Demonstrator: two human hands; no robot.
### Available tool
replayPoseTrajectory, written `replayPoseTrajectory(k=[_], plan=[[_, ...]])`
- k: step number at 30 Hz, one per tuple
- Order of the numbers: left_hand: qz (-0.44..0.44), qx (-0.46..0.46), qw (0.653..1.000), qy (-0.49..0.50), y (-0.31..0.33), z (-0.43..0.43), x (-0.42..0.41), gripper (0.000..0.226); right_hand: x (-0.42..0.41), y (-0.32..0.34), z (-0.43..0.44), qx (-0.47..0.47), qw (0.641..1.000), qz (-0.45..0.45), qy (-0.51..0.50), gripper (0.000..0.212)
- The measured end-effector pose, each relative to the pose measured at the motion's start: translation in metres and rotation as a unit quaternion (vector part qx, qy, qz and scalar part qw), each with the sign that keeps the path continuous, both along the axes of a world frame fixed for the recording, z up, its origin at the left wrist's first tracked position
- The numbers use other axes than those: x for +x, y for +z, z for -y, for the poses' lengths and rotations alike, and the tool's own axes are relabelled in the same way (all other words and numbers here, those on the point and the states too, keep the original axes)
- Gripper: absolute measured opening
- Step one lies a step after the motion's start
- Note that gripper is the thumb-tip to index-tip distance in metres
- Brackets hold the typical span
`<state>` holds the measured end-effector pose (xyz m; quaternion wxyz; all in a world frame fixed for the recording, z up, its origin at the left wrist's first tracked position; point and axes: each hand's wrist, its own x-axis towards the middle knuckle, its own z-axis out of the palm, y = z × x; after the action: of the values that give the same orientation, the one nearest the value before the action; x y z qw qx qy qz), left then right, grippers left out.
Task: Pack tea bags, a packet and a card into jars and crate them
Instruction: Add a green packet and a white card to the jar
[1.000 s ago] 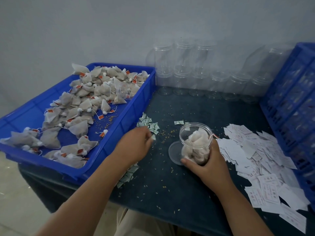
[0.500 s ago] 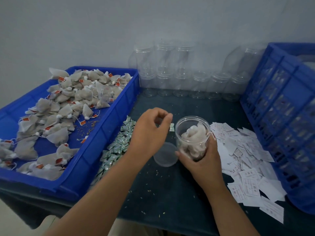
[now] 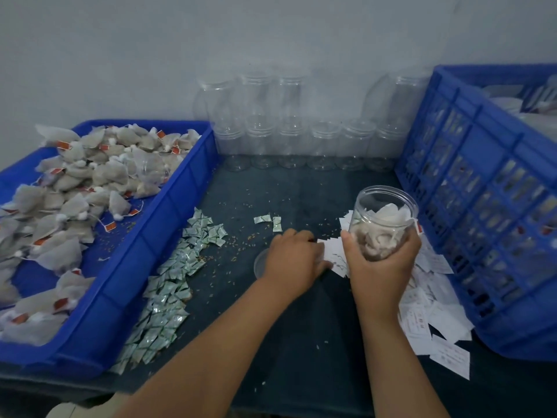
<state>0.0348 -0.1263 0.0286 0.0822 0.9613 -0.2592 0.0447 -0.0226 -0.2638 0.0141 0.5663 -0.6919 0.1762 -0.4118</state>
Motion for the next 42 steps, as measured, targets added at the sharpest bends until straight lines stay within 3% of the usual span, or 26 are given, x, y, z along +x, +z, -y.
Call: replayPoseTrajectory(k=[3, 5, 10, 13, 16, 19, 23, 26, 28, 30, 31, 36, 39, 42], plan=[[0.038, 0.049, 0.998, -0.034, 0.002, 0.0, 0.0, 0.044, 0.003, 0.0, -0.002, -0.005, 1.0, -0.003, 0.015, 0.084], [0.044, 0.047, 0.997, -0.049, 0.001, -0.004, -0.001, 0.036, 0.004, 0.0, -0.003, 0.0, 1.0, -0.002, 0.02, 0.086], [0.004, -0.08, 0.997, 0.003, 0.013, -0.02, -0.013, 0.022, 0.005, 0.0, -0.004, 0.006, 1.0, -0.004, 0.02, 0.089], [-0.006, -0.098, 0.993, 0.059, 0.024, -0.032, -0.019, 0.013, 0.002, 0.002, -0.004, 0.014, 0.999, -0.013, 0.028, 0.092], [-0.053, -0.162, 0.975, 0.139, 0.034, -0.052, -0.017, 0.027, -0.001, 0.001, -0.005, 0.012, 0.998, -0.042, 0.051, 0.093], [-0.112, -0.229, 0.954, 0.159, 0.046, -0.067, -0.017, 0.049, -0.002, -0.001, -0.008, 0.011, 0.993, -0.068, 0.098, 0.098], [-0.154, -0.3, 0.926, 0.168, 0.06, -0.074, -0.021, 0.041, -0.006, 0.001, -0.014, 0.011, 0.983, -0.087, 0.164, 0.102], [-0.047, -0.299, 0.941, 0.152, 0.068, -0.079, -0.022, 0.041, -0.011, 0.002, -0.02, -0.009, 0.971, -0.105, 0.212, 0.093], [0.073, -0.274, 0.955, 0.088, 0.077, -0.081, -0.025, 0.019, -0.013, 0.002, -0.024, -0.022, 0.962, -0.12, 0.243, 0.096], [0.153, -0.22, 0.963, 0.026, 0.087, -0.078, -0.025, 0.039, -0.013, 0.001, -0.028, -0.04, 0.956, -0.131, 0.258, 0.097], [0.153, -0.192, 0.969, 0.008, 0.092, -0.075, -0.024, 0.044, -0.013, 0.001, -0.03, -0.049, 0.955, -0.132, 0.263, 0.095], [0.036, -0.159, 0.987, 0.008, 0.105, -0.063, -0.016, 0.056, -0.017, 0.004, -0.035, -0.054, 0.952, -0.134, 0.271, 0.089], [-0.073, -0.22, 0.973, 0.002, 0.109, -0.066, -0.012, 0.069, -0.017, 0.008, -0.036, -0.044, 0.949, -0.141, 0.277, 0.088], [-0.177, -0.185, 0.965, -0.053, 0.109, -0.075, -0.011, 0.079, -0.018, 0.009, -0.036, -0.045, 0.948, -0.139, 0.284, 0.089]])
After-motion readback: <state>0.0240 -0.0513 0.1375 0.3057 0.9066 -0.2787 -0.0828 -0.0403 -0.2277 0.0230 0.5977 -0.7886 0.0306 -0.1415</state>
